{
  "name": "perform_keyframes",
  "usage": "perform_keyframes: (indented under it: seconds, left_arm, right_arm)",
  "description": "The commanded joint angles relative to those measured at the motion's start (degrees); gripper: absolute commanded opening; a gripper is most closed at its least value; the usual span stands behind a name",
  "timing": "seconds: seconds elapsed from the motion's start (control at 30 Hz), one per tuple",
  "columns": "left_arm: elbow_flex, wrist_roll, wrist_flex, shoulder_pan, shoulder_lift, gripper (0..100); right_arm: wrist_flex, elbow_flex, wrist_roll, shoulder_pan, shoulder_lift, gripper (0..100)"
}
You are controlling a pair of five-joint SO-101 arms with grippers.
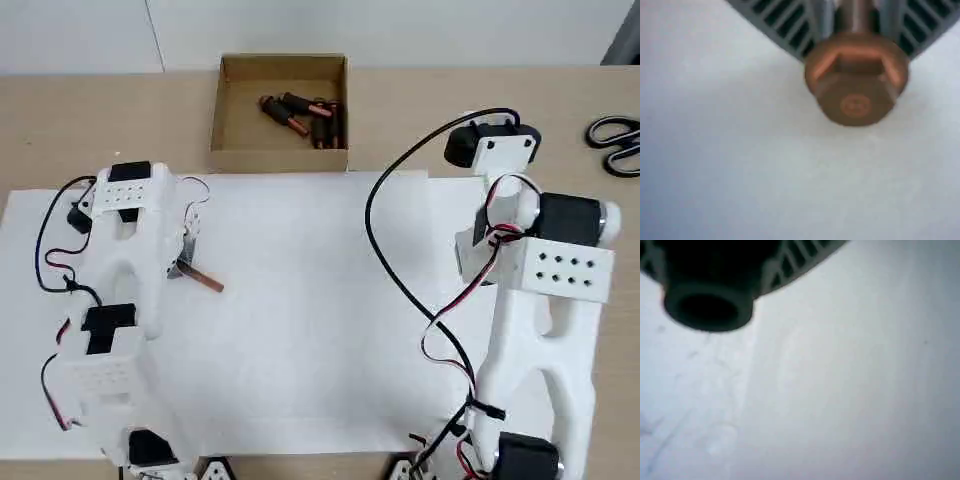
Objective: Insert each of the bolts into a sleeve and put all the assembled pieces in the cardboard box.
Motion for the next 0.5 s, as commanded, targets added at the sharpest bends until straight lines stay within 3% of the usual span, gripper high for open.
perform_keyframes:
  seconds: [0.0, 0.13, 0.3, 0.47]
  left_arm:
    - [0.04, -0.18, 0.18, -0.88, 1.49, 0]
    - [-6.20, -0.35, 6.07, -0.62, 1.49, 0]
    - [-23.96, -4.75, 17.32, -0.53, 1.49, 0]
    - [-37.05, -11.60, 17.05, -0.62, -4.48, 0]
  right_arm:
    - [-0.13, -0.44, -0.70, 0.48, -2.15, 0.3]
    - [-0.13, -0.70, -0.70, 0.22, -2.33, 0.3]
    - [0.04, -0.53, -0.35, 0.22, -8.31, 0.3]
    - [0.04, -0.44, -0.18, 0.31, -15.87, 0.3]
